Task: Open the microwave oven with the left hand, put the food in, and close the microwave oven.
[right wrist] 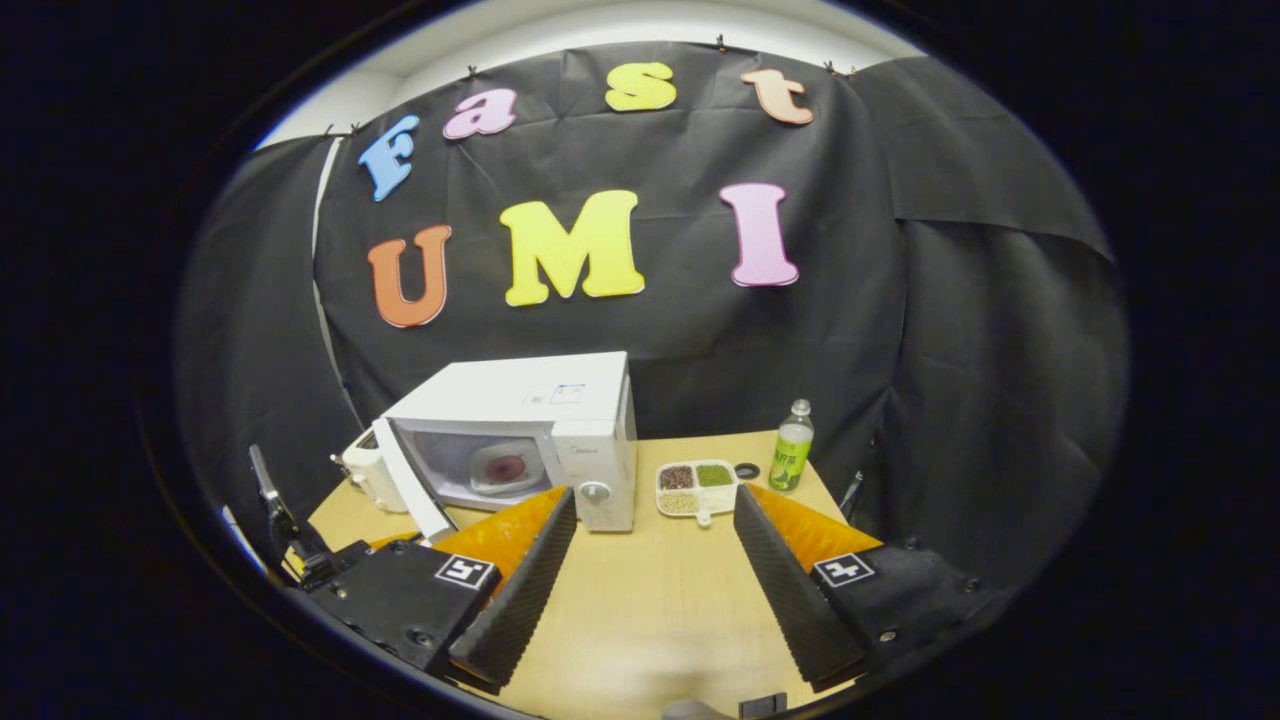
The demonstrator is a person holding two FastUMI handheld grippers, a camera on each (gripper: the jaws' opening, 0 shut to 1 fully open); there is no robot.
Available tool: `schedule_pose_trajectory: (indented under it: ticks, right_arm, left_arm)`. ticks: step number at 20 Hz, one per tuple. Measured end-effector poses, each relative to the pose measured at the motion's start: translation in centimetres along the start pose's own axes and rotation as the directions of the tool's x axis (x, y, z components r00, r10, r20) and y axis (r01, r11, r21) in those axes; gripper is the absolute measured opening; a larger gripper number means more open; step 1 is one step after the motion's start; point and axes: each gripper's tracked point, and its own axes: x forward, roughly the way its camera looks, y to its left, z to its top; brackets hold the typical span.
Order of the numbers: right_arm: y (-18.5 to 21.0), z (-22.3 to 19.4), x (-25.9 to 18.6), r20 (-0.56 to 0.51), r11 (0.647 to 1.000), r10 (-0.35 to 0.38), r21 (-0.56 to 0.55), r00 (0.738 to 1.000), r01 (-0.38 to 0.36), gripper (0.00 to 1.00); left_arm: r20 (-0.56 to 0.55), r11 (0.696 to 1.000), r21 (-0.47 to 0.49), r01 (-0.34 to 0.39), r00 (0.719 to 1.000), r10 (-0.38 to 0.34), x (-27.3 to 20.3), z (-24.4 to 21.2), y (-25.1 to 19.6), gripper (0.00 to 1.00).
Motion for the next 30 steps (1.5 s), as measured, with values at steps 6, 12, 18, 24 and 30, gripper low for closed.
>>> schedule_pose_trajectory:
  ticks: [6,12,18,24,30]
  right_arm:
    - [-2.5,-0.1,0.2,-0.017,1.0,-0.028,0.009,0.999,0.029,0.92]
    - [-4.6,0.4,0.7,-0.022,0.998,-0.059,0.01,0.998,0.059,1.0]
    - [-6.3,0.9,1.0,-0.019,0.996,-0.085,0.012,0.996,0.085,1.0]
    - [-8.0,0.6,1.1,-0.03,0.994,-0.109,0.013,0.994,0.109,1.0]
    - [-8.7,0.5,1.3,-0.04,0.993,-0.111,0.021,0.993,0.112,0.92]
  left_arm:
    - [0.017,0.999,0.026,0.032,0.999,-0.033,4.1,1.4,-2.2,0.0]
    - [0.032,0.999,0.03,0.031,0.999,-0.032,8.2,2.5,-2.6,0.0]
    - [0.041,1.0,0.014,0.015,0.999,-0.015,11.9,3.8,-2.1,0.0]
    - [0.039,1.0,0.007,-0.001,0.999,0.001,13.9,4.1,-2.1,0.0]
    - [0.043,1.0,0.017,0.001,0.999,-0.002,14.7,4.0,-2.8,0.0]
